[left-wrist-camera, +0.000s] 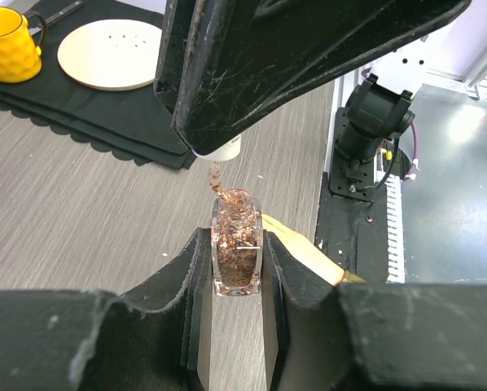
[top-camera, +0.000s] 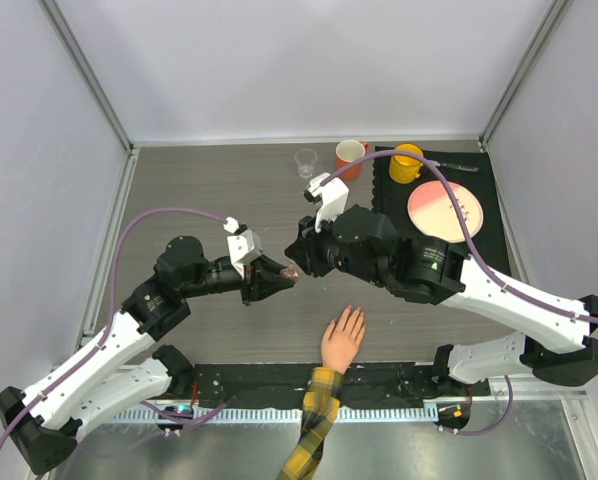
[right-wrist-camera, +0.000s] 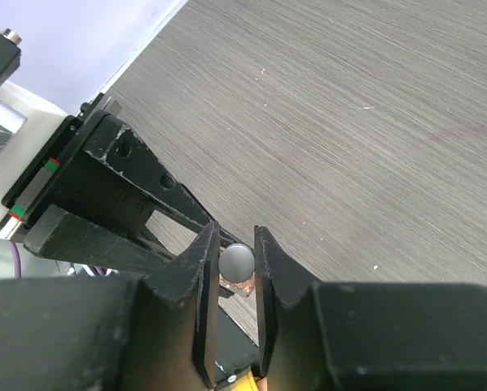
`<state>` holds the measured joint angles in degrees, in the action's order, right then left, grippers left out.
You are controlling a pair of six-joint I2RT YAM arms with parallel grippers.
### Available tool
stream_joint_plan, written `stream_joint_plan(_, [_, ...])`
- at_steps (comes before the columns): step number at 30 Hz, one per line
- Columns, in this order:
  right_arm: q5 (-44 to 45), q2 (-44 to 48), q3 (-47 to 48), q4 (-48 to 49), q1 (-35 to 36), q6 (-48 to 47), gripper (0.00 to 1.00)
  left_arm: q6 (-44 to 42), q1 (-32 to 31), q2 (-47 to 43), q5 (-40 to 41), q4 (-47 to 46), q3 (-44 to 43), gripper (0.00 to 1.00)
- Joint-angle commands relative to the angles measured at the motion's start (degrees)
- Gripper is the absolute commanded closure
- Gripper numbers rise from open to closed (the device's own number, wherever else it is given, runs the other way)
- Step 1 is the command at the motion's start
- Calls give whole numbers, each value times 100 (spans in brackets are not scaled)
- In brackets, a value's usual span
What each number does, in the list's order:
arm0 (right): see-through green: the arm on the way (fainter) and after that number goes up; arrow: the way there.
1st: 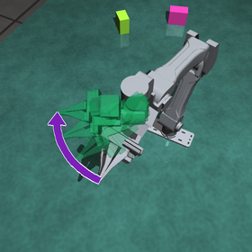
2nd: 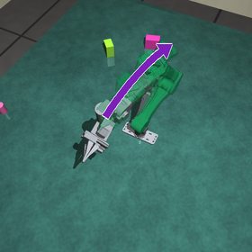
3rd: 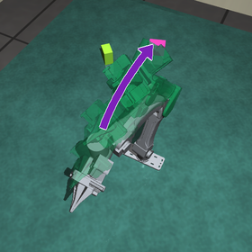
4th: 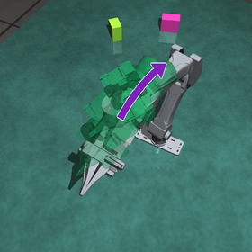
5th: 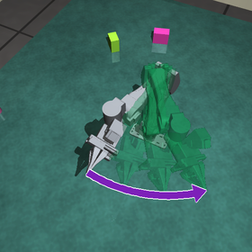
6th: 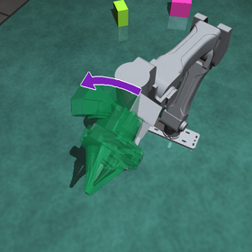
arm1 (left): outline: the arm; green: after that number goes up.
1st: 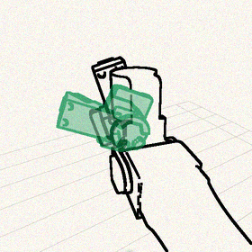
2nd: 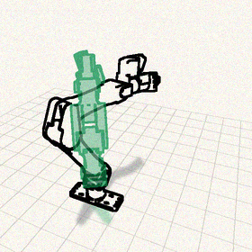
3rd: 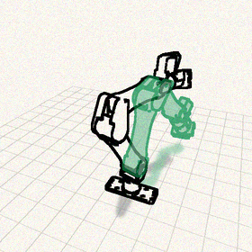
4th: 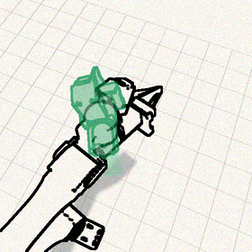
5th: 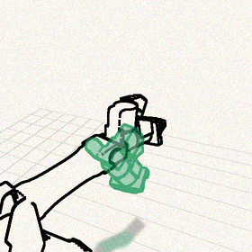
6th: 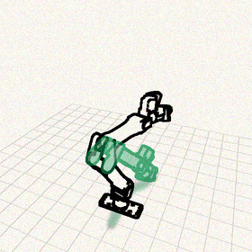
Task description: Paint the nails
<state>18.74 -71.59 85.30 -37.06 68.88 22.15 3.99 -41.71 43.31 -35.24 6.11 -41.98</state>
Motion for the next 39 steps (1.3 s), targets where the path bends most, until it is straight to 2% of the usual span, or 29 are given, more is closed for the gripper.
stream_joint_plan(1, [-20,224,-13,287,2,-71,99,-56,14,-7,-62,-198,-241,100])
stream_joint_plan(12, [-81,374,-171,225,2,8,99,-74,14,-77,140,-180,-232,100])
stream_joint_plan(39, [-318,242,-92,410,2,-27,99,-74,14,-86,18,-189,-241,100])
